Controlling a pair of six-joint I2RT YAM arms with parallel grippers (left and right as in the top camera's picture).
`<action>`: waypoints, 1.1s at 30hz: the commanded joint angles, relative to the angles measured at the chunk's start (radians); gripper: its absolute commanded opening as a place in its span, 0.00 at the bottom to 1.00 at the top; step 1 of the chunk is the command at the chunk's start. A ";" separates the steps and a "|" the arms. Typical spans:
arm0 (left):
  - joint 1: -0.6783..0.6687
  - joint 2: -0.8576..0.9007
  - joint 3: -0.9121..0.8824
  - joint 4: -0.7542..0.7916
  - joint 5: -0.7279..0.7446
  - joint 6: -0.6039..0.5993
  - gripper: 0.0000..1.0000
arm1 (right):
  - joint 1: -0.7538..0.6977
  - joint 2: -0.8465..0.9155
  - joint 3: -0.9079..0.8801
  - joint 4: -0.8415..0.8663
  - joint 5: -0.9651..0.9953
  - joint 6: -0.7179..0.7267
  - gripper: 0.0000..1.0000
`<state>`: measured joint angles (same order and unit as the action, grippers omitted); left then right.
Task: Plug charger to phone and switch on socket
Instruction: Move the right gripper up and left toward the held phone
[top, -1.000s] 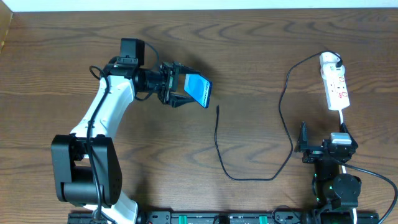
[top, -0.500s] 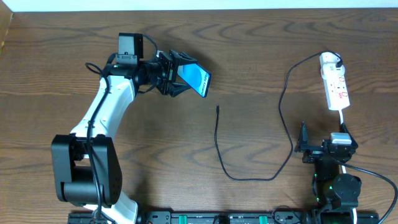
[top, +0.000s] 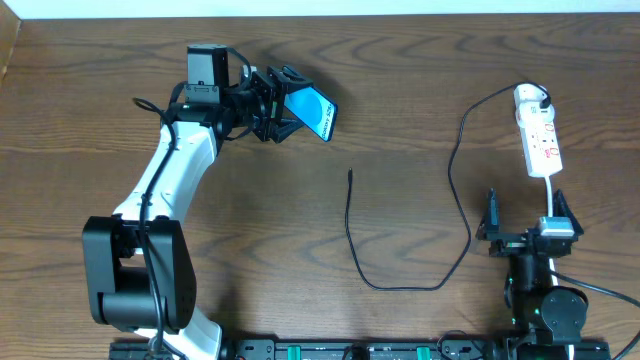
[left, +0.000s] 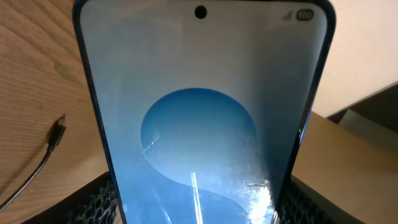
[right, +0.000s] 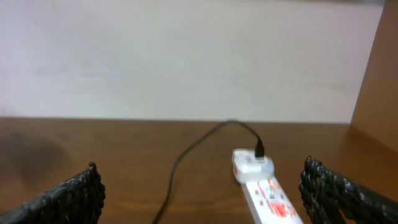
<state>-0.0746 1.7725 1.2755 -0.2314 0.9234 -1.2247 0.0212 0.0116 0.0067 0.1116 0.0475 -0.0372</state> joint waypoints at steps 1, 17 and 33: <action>0.004 -0.030 0.000 0.010 -0.002 -0.020 0.08 | 0.006 -0.007 -0.001 0.034 -0.026 0.007 0.99; 0.004 -0.030 0.000 0.039 -0.046 -0.079 0.07 | 0.001 0.361 0.332 0.036 -0.076 -0.014 0.99; 0.004 -0.030 0.000 0.038 -0.047 -0.124 0.07 | 0.001 1.222 1.084 -0.242 -0.888 0.085 0.99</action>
<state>-0.0746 1.7725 1.2755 -0.2024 0.8616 -1.3228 0.0208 1.1496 1.0019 -0.1120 -0.5381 0.0128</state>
